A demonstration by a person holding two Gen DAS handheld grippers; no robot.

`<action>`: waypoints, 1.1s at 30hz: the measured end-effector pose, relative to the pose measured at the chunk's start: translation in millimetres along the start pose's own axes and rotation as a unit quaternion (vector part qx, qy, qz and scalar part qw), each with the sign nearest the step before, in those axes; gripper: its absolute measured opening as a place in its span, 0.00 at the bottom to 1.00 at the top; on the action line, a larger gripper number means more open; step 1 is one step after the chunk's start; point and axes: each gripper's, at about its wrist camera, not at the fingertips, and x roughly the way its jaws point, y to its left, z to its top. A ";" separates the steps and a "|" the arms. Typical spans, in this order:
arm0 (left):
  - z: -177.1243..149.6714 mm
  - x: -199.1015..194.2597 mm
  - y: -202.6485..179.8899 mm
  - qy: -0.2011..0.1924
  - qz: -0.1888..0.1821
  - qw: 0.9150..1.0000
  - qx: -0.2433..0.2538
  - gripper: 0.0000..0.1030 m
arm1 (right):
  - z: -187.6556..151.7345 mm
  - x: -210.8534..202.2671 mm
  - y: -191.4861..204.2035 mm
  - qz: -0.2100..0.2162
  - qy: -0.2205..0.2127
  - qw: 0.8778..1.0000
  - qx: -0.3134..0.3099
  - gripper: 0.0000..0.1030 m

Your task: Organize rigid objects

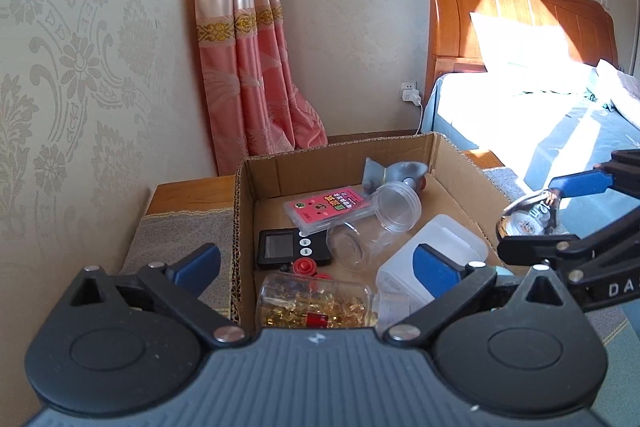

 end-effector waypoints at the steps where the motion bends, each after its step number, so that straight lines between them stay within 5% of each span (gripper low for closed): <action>1: -2.4 -4.7 1.2 -0.002 0.003 1.000 -0.002 1.00 | 3.5 4.9 -1.9 -0.001 0.002 1.000 0.004 0.90; 11: -18.3 -23.8 5.4 -0.003 0.035 0.999 0.001 0.99 | 39.5 68.9 -22.3 -0.010 0.030 0.998 0.061 0.91; 13: -19.7 -25.7 4.6 -0.006 0.037 0.999 0.006 0.99 | 40.7 70.8 -20.8 -0.024 0.033 0.997 0.063 0.99; 22: -20.6 -42.4 6.5 -0.009 0.042 0.999 -0.017 0.99 | 33.2 21.4 -3.5 -0.058 0.045 0.993 0.090 1.00; 33: -18.8 -66.3 5.1 0.040 0.073 0.995 -0.057 0.99 | -18.3 -50.0 37.9 -0.111 0.071 0.982 0.133 1.00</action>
